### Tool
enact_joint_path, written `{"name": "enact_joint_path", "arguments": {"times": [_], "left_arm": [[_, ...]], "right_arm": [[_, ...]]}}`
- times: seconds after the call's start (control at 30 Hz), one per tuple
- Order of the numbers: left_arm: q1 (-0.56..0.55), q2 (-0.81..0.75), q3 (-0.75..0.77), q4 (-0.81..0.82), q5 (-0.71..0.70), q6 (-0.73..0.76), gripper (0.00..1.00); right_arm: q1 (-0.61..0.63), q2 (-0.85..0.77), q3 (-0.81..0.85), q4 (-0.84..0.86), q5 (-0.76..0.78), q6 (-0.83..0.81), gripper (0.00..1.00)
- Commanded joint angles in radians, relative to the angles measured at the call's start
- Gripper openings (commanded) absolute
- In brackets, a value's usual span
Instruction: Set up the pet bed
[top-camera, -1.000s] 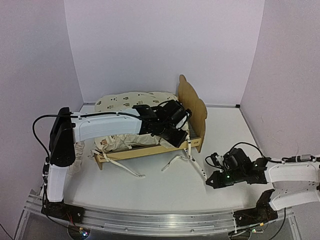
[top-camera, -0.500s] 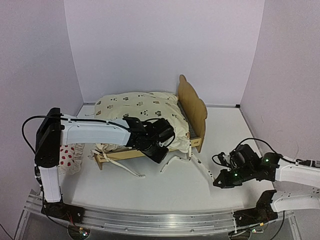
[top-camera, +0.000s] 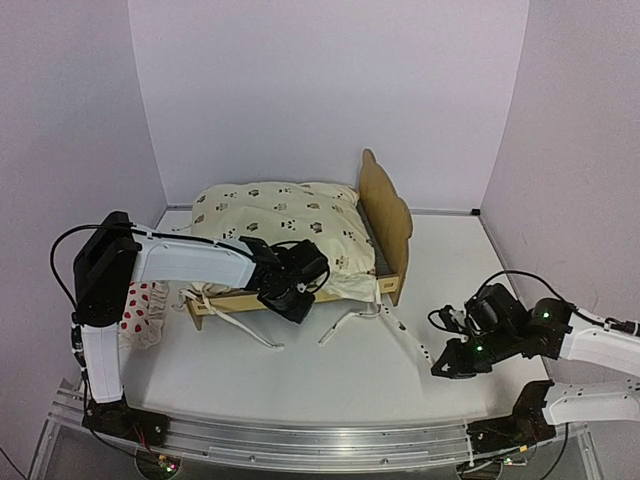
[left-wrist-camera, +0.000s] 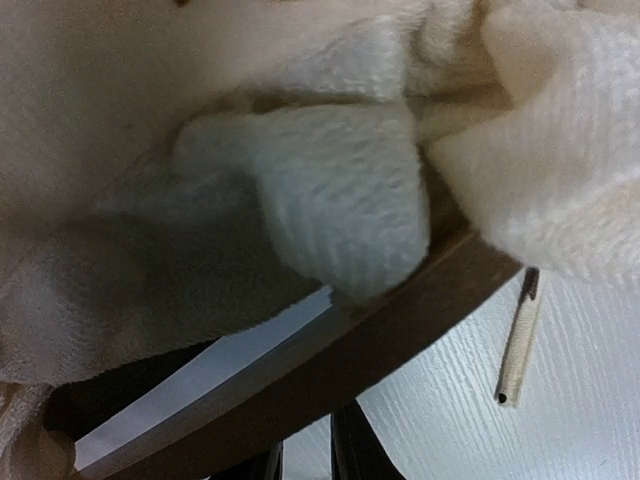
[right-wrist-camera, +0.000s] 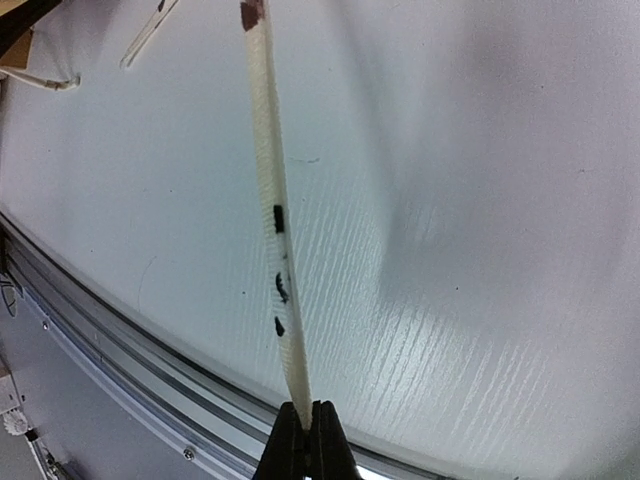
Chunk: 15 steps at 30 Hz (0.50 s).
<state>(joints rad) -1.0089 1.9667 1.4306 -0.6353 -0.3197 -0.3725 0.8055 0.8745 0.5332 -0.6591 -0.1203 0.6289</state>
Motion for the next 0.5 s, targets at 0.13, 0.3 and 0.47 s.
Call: {"name": "enact_joint_path", "arguments": {"times": [0.13, 0.3, 0.47], "left_arm": [[0.077, -0.024, -0.026, 0.062, -0.162, 0.011, 0.19], [0.077, -0.036, -0.041, 0.064, -0.129, 0.013, 0.19], [0.031, -0.095, -0.077, 0.115, 0.000, 0.068, 0.24]], "right_arm": [[0.028, 0.087, -0.014, -0.039, -0.053, 0.001, 0.00], [0.036, 0.155, -0.024, 0.054, -0.053, 0.002, 0.00], [0.036, 0.217, -0.006, 0.119, -0.009, -0.035, 0.00]]}}
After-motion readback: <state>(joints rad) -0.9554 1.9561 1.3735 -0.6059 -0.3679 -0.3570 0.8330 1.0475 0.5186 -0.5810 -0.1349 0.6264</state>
